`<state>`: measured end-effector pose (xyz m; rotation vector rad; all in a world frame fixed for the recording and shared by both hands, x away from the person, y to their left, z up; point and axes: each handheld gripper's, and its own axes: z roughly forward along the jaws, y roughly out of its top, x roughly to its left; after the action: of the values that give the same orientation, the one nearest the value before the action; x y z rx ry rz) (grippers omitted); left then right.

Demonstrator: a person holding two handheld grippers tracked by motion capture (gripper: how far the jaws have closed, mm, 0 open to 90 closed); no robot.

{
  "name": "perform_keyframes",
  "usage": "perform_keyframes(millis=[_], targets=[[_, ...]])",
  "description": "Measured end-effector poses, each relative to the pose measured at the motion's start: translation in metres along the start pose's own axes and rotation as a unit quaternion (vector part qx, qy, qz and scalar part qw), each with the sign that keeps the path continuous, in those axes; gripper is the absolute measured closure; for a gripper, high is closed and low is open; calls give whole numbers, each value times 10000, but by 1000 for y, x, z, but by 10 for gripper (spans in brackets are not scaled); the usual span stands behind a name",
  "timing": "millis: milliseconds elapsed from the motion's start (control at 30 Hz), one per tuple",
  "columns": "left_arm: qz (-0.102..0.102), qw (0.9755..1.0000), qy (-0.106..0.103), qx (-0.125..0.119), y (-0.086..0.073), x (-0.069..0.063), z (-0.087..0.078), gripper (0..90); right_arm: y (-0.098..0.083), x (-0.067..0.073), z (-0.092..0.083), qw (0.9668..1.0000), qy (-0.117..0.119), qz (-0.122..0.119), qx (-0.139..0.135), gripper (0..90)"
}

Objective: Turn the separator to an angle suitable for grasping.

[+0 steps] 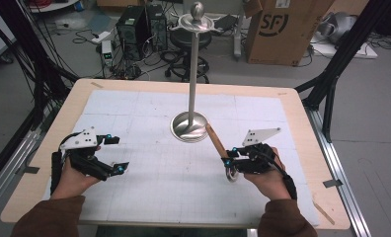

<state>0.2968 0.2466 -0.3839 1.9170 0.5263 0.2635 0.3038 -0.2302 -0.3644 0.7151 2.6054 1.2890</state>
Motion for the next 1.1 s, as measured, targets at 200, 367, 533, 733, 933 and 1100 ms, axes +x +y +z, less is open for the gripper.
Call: perform_keyframes(millis=[200,367,533,733,933,1100], targets=[[9,10000,-11,-26,1,-1,0,44,3,3,-2,9999,97,-41,-104,693],[-16,9999,-32,-96,1,-1,-2,44,3,2,-1,9995,271,-28,-187,693],[-10,9999,-63,-122,2,-1,-1,44,3,3,-1,9986,359,-61,-374,693],[-5,9997,-131,-186,3,-3,0,44,4,5,-2,9982,368,-118,-449,693],[-39,9993,-189,-314,4,-3,-2,44,8,9,4,9973,402,-194,-580,692],[-60,9990,-223,-382,4,-3,-3,44,9,11,5,9966,427,-231,-664,692]])
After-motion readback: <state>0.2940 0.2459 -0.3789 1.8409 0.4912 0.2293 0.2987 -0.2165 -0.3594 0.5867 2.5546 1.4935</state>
